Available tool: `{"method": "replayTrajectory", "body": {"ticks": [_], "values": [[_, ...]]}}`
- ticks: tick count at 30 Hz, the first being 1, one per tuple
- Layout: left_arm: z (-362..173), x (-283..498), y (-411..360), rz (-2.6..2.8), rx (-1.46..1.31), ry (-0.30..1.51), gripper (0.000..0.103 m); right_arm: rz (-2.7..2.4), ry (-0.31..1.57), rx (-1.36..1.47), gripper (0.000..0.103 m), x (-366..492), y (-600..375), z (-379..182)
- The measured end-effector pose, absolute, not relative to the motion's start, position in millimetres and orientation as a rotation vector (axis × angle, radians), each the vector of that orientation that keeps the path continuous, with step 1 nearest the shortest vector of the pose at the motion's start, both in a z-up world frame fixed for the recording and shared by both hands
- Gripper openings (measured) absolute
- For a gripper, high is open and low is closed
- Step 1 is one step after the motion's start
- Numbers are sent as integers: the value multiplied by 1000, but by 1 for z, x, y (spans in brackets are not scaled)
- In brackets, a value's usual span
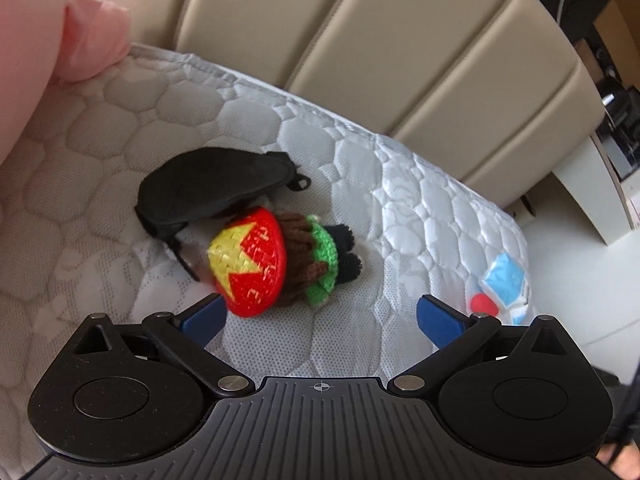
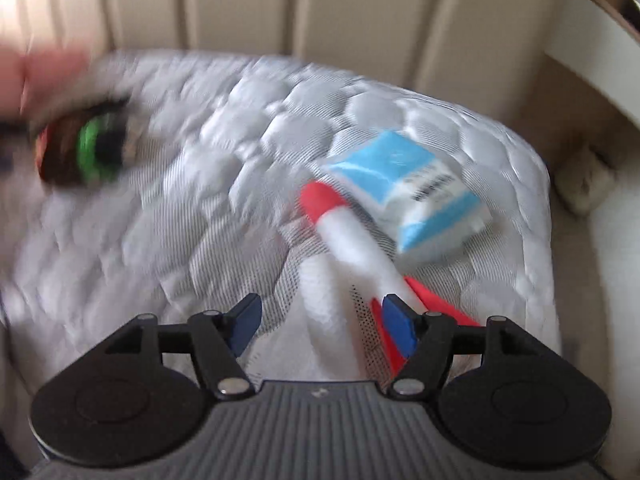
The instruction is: Clean container
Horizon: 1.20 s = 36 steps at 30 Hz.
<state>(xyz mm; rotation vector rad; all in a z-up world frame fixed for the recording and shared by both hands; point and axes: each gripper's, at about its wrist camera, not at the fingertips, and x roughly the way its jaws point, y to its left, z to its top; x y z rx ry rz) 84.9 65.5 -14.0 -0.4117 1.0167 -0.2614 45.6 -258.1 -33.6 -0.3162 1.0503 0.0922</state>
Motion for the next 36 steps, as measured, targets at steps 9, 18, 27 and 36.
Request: {"method": "replayTrajectory", "body": {"ticks": [9,18,27,36], "values": [[-32,117,-13,-497,364,937,103,81,1046,-172,70,48,-276,-30],[-42,86,-57,-561,553,909,103,109,969,127,82,46,-306,-7],[-2,51,-97,-792,422,961,103,137,951,61,84,38,-293,-1],[-16,83,-49,-536,516,1096,103,289,1051,264,94,34,-294,-6]]}}
